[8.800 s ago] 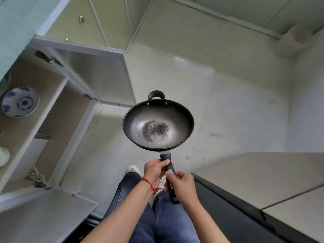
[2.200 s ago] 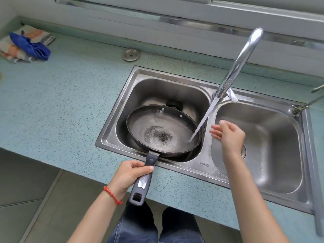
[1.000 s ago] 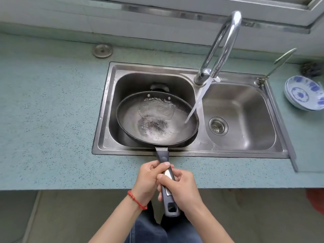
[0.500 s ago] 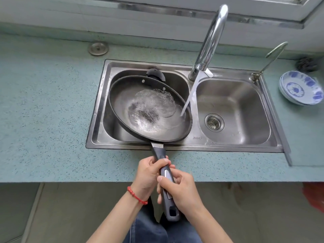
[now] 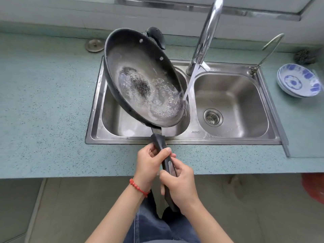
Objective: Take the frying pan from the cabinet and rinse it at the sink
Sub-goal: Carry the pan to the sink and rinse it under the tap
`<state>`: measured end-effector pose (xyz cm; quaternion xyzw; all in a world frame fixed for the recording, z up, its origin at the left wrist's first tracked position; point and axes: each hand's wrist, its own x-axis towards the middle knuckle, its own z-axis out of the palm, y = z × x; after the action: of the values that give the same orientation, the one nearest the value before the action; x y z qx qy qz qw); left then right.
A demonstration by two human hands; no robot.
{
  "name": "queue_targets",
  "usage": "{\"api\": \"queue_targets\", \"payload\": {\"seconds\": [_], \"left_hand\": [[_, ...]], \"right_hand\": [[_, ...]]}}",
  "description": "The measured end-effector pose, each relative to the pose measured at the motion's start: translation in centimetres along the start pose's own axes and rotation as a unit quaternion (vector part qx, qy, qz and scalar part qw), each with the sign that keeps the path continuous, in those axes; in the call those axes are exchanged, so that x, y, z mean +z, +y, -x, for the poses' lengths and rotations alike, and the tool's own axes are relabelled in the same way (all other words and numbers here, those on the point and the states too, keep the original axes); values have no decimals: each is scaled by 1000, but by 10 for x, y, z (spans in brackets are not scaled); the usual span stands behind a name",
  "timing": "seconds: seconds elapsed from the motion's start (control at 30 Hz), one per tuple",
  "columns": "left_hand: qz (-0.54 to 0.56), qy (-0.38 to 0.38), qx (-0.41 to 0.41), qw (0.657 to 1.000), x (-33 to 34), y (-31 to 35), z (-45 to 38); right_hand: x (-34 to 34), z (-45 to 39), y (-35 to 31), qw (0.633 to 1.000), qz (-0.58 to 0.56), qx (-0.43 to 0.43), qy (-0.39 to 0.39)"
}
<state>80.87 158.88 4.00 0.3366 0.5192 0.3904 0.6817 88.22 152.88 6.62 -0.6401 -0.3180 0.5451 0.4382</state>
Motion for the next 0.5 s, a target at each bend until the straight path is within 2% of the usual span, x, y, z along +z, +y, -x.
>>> {"api": "queue_targets", "payload": {"seconds": [0.07,0.13,0.2,0.4,0.5], "left_hand": [[117,-20,-49,992,5,4,1],[235,-63,-103,965,8,8,0],[291,-89,-138,943,8,11,-3],[249,-64,-136,957,9,7,-4],[231,-50,-119,964,8,5,-5]], "right_hand": [[-2,0,-2,1000,-25,-7,-3],[-5,0,-3,998,-57,-5,-8],[-7,-1,-1,996,-83,0,-16],[-12,-3,11,992,-116,19,-40],[-18,-4,13,994,-89,21,-51]]}}
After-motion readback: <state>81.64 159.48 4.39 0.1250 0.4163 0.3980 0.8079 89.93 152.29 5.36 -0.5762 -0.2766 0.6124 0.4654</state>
